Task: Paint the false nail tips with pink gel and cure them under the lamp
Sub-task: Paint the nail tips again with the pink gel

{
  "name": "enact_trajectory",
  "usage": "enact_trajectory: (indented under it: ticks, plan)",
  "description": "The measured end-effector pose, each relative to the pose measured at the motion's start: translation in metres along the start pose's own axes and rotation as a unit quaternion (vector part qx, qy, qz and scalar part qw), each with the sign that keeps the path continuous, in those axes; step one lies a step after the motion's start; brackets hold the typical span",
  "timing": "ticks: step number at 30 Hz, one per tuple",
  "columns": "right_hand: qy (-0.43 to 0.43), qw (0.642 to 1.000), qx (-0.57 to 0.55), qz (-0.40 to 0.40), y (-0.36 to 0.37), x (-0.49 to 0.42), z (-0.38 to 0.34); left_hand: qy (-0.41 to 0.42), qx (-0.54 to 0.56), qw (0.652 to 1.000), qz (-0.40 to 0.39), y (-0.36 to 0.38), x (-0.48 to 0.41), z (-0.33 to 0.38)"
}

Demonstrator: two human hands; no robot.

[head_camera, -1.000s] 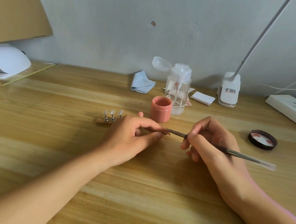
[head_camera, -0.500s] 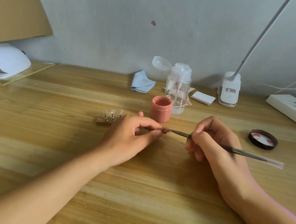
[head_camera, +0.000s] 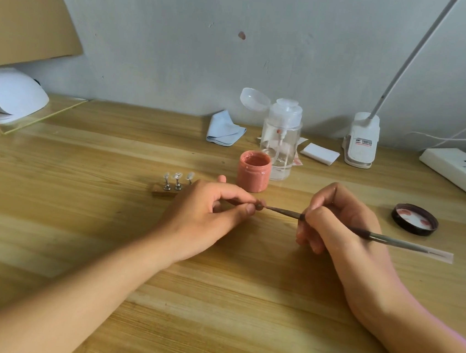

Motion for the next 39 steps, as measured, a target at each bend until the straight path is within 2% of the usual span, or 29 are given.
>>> enact_trajectory:
  ticks: [18, 39]
  plan:
    - [-0.015, 1.0, -0.003, 0.001, -0.0008, 0.0011, -0.0016, -0.006, 0.017, 1.0, 0.004, 0.0002, 0.0019, -0.0028]
    - [-0.016, 0.999, -0.017, -0.042, 0.0077, 0.0043, -0.0075, -0.005, 0.041, 0.999, 0.009, 0.0, 0.0025, -0.0026]
Point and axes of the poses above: each hand's wrist, its own x-axis away from the middle knuckle, its own y-axis out of the palm, z = x × y, the point moved 6 cm from there along -x, towards the middle knuckle, and after that the axes turned 12 degrees about -x, right-handed, at the moved point
